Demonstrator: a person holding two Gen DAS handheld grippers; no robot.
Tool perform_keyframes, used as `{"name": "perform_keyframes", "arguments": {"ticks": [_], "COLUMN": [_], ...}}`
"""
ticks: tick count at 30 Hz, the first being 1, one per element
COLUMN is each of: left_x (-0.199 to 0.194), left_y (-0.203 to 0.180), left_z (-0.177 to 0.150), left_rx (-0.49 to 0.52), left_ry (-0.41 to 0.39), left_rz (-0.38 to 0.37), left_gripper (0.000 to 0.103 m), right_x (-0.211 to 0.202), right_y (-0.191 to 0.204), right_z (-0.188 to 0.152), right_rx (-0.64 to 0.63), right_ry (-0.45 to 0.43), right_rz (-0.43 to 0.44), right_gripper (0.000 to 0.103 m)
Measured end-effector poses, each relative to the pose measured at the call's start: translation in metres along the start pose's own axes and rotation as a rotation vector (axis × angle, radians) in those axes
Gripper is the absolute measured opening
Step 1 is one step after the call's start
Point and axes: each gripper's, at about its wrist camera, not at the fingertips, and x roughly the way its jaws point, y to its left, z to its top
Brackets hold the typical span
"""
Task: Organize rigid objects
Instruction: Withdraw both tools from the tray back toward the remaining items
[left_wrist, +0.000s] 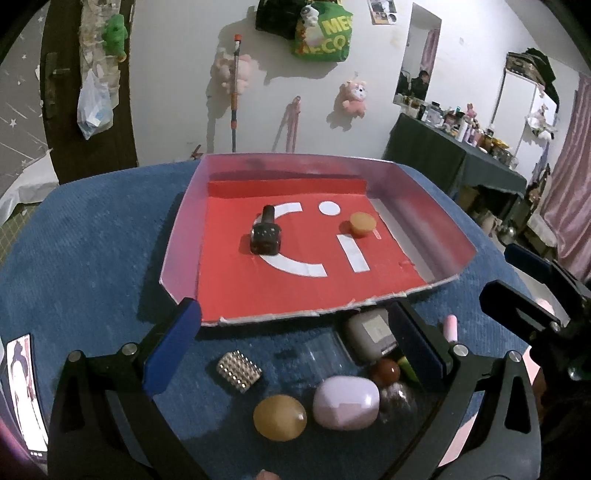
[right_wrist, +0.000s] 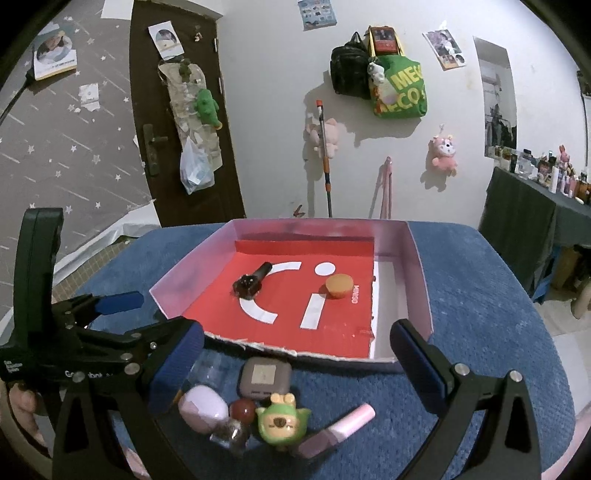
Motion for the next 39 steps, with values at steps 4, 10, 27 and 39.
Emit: {"name": "perform_keyframes", "arguments": {"ticks": [4,10,27,39], "left_x": [-0.003,-0.006,-0.014,-0.016], "left_y": [-0.006,-0.012,-0.012,-0.007], "left_z": [-0.008,-0.019,-0.042,-0.052], "left_rx": [0.015,0.035,0.031,0.010], "left_ry": [0.000,0.009,0.035,0.037], "left_rz": [0.012,0.024,0.031,0.005], "left_gripper": [0.103,0.103,0.103,0.103], "right_x": [-0.006,-0.014,-0.023,-0.022], "right_y": [0.003,0.007,0.017,0.021], "right_z": [-0.009,-0.021,-0.048,-0.058], "right_rx": [-0.010,-0.011,-0.025,-0.027], "right_ry": [-0.005,-0.012,0.005,0.021], "right_rz": [-0.002,0.004,0.000,-0.003], "right_gripper": [0.103,0.103,0.103,0.103]}}
